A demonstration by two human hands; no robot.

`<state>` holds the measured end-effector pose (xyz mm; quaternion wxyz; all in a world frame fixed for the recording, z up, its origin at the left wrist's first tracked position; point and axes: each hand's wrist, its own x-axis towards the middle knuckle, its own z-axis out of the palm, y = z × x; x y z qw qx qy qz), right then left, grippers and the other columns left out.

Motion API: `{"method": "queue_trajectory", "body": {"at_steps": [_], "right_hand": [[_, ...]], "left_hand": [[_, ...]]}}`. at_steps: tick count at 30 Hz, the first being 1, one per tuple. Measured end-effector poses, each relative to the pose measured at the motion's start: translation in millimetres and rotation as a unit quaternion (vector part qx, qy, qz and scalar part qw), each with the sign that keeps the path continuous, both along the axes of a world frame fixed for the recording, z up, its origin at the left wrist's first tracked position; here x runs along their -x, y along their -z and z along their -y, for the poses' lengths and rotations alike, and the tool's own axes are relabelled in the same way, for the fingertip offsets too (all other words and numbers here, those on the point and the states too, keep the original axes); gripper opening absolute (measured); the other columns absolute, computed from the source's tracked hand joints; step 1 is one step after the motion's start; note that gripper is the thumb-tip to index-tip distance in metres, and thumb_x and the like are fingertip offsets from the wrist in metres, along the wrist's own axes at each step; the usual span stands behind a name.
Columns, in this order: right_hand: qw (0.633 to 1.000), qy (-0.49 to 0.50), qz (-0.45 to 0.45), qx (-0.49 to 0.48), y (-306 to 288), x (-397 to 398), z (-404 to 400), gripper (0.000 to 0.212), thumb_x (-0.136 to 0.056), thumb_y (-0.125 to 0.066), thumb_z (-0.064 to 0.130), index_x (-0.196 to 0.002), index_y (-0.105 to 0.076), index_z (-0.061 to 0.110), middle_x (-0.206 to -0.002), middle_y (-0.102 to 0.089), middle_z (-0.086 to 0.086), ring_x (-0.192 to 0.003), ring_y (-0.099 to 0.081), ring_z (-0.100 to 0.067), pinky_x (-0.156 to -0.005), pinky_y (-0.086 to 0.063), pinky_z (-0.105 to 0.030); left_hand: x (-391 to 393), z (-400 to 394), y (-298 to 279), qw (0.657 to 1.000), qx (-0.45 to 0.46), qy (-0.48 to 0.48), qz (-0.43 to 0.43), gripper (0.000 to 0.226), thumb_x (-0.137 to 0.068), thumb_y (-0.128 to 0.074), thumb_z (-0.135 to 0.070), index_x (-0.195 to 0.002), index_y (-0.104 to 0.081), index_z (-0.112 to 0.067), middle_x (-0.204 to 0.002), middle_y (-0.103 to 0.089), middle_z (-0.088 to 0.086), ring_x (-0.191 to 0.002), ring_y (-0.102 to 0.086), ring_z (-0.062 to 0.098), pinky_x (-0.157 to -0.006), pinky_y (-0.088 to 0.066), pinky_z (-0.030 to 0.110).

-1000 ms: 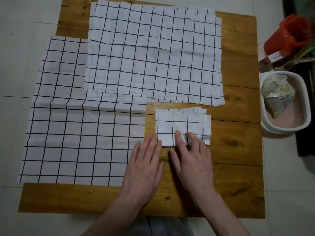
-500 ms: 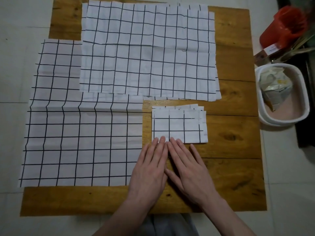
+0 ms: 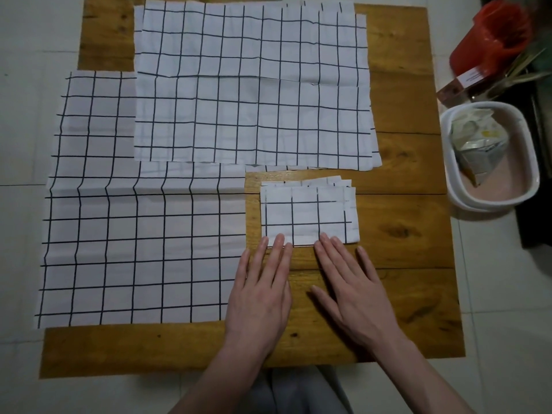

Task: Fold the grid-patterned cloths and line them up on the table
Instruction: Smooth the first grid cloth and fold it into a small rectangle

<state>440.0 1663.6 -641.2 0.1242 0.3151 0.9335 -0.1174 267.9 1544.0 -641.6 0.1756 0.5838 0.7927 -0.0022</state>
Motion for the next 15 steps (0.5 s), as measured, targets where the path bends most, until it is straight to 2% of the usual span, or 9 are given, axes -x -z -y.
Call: {"method": "queue_trajectory", "body": {"at_steps": [6, 11, 13, 15], "right_hand": [[0.999, 0.052, -0.003, -0.008, 1.9, -21.1, -8.2, 0.077, -0.107, -0.021, 0.064, -0.166, -0.006, 0.017, -0.174, -0.005, -0.001, -0.160, -0.004, -0.014, -0.128, -0.011, -0.047], [0.997, 0.072, -0.034, -0.002, 1.0, -17.1, -5.0, 0.073, -0.108, -0.020, 0.061, -0.166, -0.010, 0.018, -0.174, -0.009, 0.000, -0.160, -0.006, -0.013, -0.129, -0.009, -0.047], [0.995, 0.085, -0.049, -0.009, -3.4, -14.5, -5.8, 0.068, -0.109, -0.024, 0.058, -0.165, -0.020, 0.020, -0.173, -0.017, 0.001, -0.159, -0.014, -0.013, -0.129, -0.009, -0.049], [0.992, 0.095, -0.078, -0.028, -10.9, -8.6, -11.6, 0.060, -0.108, -0.032, 0.053, -0.157, -0.041, 0.018, -0.164, -0.038, -0.002, -0.153, -0.033, -0.016, -0.129, -0.011, -0.050]], "left_hand": [[-1.9, -0.8, -0.5, 1.000, -0.006, -0.009, 0.013, 0.067, -0.106, -0.028, -0.036, -0.167, -0.008, -0.017, -0.175, -0.006, 0.004, -0.161, -0.003, 0.024, -0.127, -0.016, 0.050], [-2.2, 0.7, 0.3, 1.000, -0.005, -0.006, 0.013, 0.068, -0.107, -0.031, -0.038, -0.167, -0.005, -0.017, -0.175, -0.003, 0.004, -0.161, 0.000, 0.025, -0.127, -0.014, 0.048], [-2.6, 0.6, 1.2, 1.000, -0.001, -0.005, 0.011, 0.068, -0.107, -0.029, -0.041, -0.167, -0.005, -0.017, -0.175, -0.002, 0.005, -0.161, 0.000, 0.025, -0.126, -0.014, 0.048], [-2.2, 0.1, 1.7, 1.000, 0.002, 0.000, 0.007, 0.068, -0.108, -0.025, -0.044, -0.166, -0.006, -0.016, -0.175, -0.003, 0.006, -0.161, 0.001, 0.026, -0.126, -0.014, 0.049]]}}
